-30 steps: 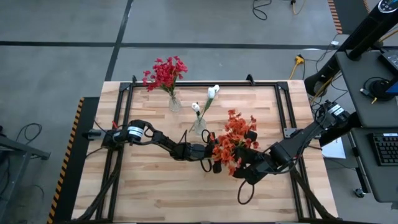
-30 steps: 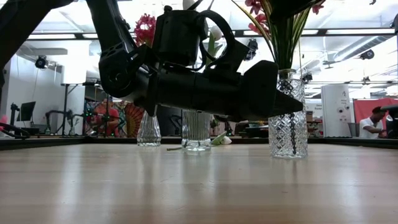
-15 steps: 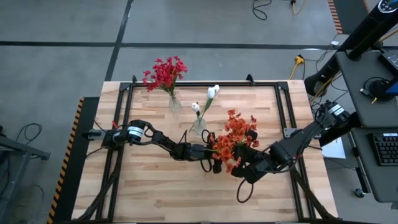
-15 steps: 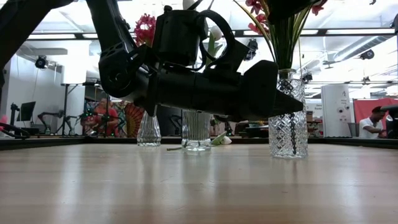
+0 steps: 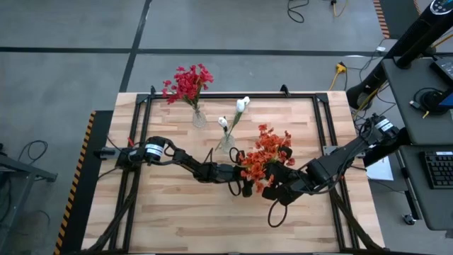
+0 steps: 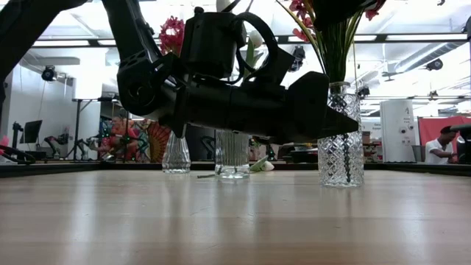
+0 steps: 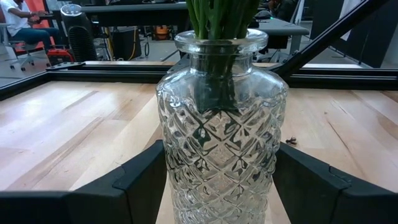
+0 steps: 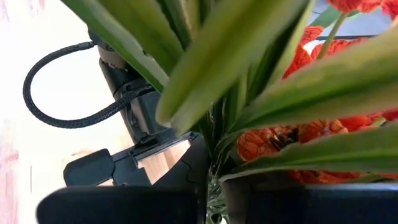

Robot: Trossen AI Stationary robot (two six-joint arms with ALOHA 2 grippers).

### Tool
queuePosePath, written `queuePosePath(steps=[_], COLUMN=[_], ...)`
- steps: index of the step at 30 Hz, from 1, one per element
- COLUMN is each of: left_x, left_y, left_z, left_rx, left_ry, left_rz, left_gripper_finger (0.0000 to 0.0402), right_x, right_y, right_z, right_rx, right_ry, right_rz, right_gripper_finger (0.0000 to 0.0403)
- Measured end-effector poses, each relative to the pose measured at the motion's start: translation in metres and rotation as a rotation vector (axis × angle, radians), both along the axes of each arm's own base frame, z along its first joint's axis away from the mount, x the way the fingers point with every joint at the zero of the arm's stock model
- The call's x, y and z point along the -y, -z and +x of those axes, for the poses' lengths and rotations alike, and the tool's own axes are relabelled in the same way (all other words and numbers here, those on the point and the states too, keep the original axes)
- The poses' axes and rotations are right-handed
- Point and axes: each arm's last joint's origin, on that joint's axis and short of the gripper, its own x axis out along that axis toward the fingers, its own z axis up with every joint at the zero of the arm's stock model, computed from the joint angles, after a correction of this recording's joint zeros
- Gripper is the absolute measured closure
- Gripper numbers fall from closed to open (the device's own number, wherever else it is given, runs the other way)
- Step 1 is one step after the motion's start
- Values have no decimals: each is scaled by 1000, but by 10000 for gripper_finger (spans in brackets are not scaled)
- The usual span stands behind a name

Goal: Sort flowers into vase by color
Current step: Put the orange sprig flower into the bottom right transparent glass vase

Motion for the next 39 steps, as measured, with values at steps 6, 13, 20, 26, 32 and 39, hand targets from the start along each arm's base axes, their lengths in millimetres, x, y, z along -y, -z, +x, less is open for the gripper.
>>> queuePosePath(steps=[6, 13, 20, 26, 32, 39], left_x=[0, 0, 0, 0, 0, 0], left_y=[0, 0, 0, 0, 0, 0], left_z=[0, 0, 0, 0, 0, 0], left_rx=[0, -1, -1, -1, -1, -1], left_ry=[0, 4, 6, 5, 4, 3], left_rz=[0, 0, 0, 0, 0, 0], left_gripper_finger=[155, 155, 155, 155, 155, 155], right_x=[1, 9, 12, 13, 12, 11], right_y=[-3, -22, -17, -9, -4, 2], right_z=[-3, -17, -21, -22, -17, -13], right_rx=[10, 88, 105, 107, 95, 67], right_ry=[10, 60, 121, 153, 157, 145], right_rz=[32, 163, 201, 206, 193, 185], right_gripper_finger=[385, 385, 385, 385, 385, 385])
